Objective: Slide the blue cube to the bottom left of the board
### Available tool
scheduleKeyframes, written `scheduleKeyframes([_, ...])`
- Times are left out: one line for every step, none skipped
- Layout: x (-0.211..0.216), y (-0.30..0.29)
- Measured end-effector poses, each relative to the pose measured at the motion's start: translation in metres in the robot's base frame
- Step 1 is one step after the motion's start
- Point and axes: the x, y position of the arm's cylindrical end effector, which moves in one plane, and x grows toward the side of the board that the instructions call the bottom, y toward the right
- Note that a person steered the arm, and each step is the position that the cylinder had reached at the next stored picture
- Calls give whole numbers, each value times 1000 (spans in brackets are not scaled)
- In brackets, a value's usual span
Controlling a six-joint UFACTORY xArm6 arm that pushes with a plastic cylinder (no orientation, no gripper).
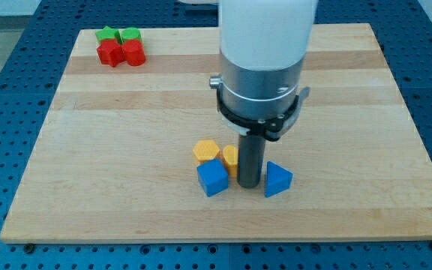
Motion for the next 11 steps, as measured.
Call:
scheduleKeyframes([0, -23])
scheduleKeyframes([0, -47])
scheduleKeyframes([0, -71])
scheduleKeyframes([-5, -92])
scheduleKeyframes([-14, -111])
scheduleKeyframes([-14, -124])
scheduleKeyframes([-14, -125])
scheduleKeyframes([-14, -125])
scheduleKeyframes([-14, -129])
scheduleKeyframes([-14, -138])
scheduleKeyframes([-10, -149])
